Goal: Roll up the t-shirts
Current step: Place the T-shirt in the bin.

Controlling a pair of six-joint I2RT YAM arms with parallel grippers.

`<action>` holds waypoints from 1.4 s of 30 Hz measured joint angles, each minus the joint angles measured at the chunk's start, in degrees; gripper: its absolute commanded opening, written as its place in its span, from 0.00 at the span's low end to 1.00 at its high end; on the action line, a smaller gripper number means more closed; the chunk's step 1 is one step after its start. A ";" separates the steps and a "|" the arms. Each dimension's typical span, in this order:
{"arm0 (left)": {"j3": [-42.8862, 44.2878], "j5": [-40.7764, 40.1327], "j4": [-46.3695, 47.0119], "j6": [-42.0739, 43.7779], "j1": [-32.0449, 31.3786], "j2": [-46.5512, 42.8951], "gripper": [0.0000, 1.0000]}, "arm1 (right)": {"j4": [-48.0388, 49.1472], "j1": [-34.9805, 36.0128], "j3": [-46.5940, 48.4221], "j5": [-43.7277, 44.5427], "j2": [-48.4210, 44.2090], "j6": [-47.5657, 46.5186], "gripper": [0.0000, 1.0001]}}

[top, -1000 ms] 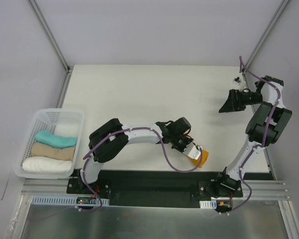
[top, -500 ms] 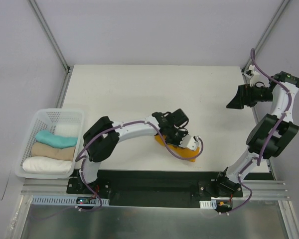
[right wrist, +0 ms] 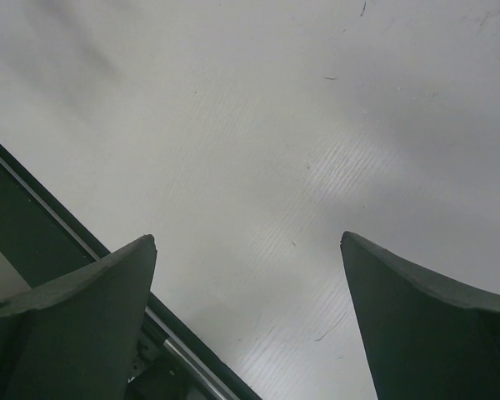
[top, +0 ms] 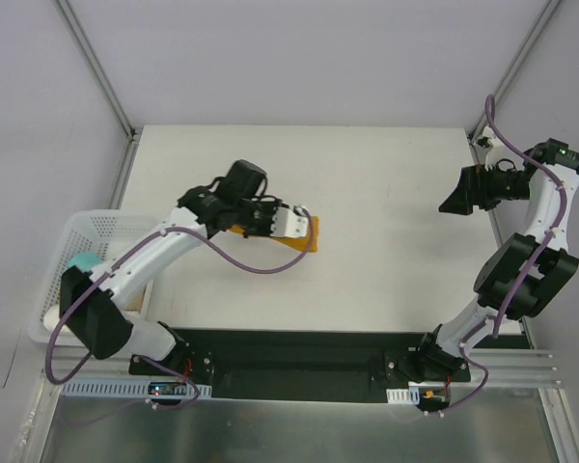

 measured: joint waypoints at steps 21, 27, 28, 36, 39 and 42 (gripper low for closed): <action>-15.43 16.24 -5.35 38.47 70.77 -15.82 0.00 | -0.17 0.07 -19.61 9.07 -17.68 2.25 0.96; -14.38 21.62 -6.49 48.54 82.62 -7.15 0.00 | -0.20 0.07 -23.41 12.41 -21.46 2.21 0.96; -14.38 21.90 -6.73 49.18 83.69 -6.32 0.00 | -0.22 0.07 -23.80 12.96 -21.57 2.21 0.96; -13.86 24.70 -9.07 51.87 90.66 2.99 0.00 | -0.13 0.04 -26.88 17.53 -22.25 2.10 0.96; -13.09 24.90 -9.81 52.26 91.51 5.75 0.00 | -0.17 -0.15 -28.33 18.69 -22.95 1.97 0.96; -10.99 25.53 -10.34 52.30 91.49 8.44 0.00 | -0.15 -0.76 -30.16 19.58 -23.89 1.90 0.96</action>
